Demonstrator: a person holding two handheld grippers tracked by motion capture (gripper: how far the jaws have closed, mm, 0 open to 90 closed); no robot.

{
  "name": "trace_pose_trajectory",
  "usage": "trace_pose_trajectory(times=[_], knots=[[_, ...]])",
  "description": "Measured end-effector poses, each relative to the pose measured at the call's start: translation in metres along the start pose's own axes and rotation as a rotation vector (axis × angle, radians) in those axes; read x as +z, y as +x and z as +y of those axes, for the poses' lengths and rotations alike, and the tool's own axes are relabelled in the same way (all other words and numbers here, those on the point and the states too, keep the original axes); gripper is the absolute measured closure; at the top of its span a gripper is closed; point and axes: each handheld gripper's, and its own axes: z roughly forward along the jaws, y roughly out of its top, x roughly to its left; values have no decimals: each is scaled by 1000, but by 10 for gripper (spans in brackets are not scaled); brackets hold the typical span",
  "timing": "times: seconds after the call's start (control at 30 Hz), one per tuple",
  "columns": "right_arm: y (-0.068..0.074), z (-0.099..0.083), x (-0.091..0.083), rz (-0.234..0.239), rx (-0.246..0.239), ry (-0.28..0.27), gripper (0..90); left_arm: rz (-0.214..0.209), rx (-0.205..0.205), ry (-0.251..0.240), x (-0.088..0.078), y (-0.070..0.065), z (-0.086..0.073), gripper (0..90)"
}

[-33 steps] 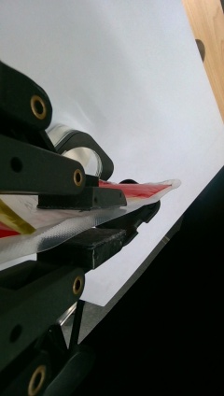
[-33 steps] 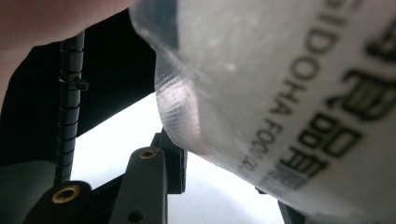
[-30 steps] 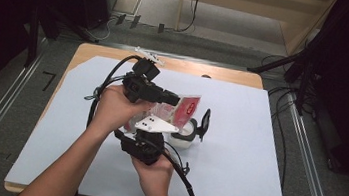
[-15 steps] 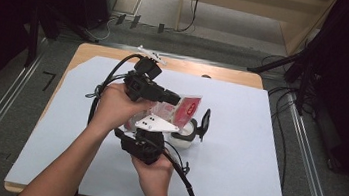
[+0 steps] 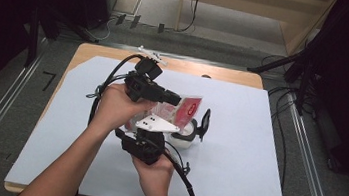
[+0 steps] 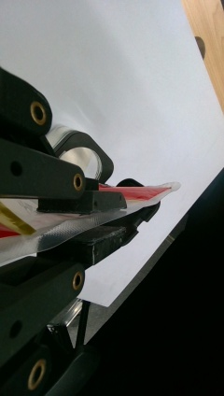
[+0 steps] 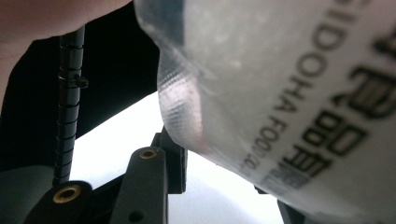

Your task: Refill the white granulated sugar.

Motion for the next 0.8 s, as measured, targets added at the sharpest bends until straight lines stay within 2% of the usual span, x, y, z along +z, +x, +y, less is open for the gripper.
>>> trace_pose_trajectory(times=[0.57,0.8], knots=[[-1,-1,-1,-2,12,1,640,6,10,4,3,-1,1,822],[-2,0,-1,4,13,5,642,6,2,3,2,-1,1,822]])
